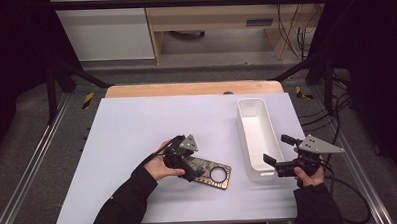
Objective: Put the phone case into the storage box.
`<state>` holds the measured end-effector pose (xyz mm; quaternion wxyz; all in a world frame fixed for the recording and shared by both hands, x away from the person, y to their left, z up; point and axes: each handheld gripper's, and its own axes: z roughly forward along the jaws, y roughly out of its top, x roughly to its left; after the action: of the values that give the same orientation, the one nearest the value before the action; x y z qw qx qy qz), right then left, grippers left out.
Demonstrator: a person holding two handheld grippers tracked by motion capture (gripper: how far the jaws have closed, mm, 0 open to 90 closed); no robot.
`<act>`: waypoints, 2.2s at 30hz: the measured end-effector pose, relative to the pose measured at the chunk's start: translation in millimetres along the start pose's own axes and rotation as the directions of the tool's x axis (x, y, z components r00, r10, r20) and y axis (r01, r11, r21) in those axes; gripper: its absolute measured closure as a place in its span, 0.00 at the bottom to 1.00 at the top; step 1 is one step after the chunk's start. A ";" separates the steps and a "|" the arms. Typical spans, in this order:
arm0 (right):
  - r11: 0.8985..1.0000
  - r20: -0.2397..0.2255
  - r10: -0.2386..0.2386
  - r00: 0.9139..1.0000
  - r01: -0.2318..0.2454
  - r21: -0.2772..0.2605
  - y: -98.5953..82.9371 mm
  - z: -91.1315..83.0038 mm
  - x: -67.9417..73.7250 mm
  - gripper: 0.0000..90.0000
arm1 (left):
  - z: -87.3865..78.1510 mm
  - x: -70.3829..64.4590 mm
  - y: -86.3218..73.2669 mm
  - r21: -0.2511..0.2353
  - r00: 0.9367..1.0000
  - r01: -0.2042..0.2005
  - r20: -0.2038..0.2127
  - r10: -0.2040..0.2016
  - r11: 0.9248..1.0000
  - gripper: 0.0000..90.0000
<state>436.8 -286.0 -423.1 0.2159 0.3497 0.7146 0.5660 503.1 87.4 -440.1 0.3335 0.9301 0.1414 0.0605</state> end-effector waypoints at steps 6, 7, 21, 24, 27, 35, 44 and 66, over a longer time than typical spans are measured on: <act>1.000 0.000 0.001 1.000 -0.001 -0.001 0.1 -0.1 0.0 0.00 | 7.9 -6.4 0.6 0.027 1.000 -0.024 0.012 0.024 0.999 0.01; 1.000 -0.001 -0.001 1.000 0.001 -0.001 -0.1 0.3 0.0 0.00 | 11.6 -9.1 0.7 0.038 0.999 -0.043 0.012 0.042 0.998 0.01; 1.000 0.002 -0.002 1.000 0.002 0.002 -0.3 0.8 0.0 0.00 | 32.5 -10.0 -2.0 0.048 0.994 -0.100 0.059 0.097 0.994 0.03; 1.000 0.002 -0.001 1.000 0.001 0.003 -0.2 0.9 0.0 0.00 | 34.8 -8.5 -3.0 0.040 0.991 -0.117 0.068 0.114 0.992 0.02; 1.000 0.003 -0.001 1.000 0.001 0.003 -0.2 0.9 -0.1 0.00 | 35.5 -7.3 -2.9 0.030 0.989 -0.129 0.076 0.127 0.991 0.02; 1.000 0.003 -0.001 1.000 0.000 0.008 -0.3 1.2 -0.1 0.00 | 37.4 -6.2 0.8 0.014 0.984 -0.164 0.072 0.162 0.986 0.00; 1.000 0.002 0.001 1.000 -0.001 0.008 -0.4 1.6 0.0 0.00 | 37.7 -3.8 -0.5 0.020 0.983 -0.152 0.107 0.149 0.988 0.02; 1.000 0.000 0.001 1.000 -0.001 0.008 -0.4 1.9 0.0 0.00 | 45.1 -4.8 -3.8 0.031 0.974 -0.199 0.116 0.194 0.980 0.00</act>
<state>438.0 -284.8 -424.0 0.2141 0.3509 0.7167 0.5633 507.0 61.5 -477.3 0.3133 0.9484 0.0311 0.0376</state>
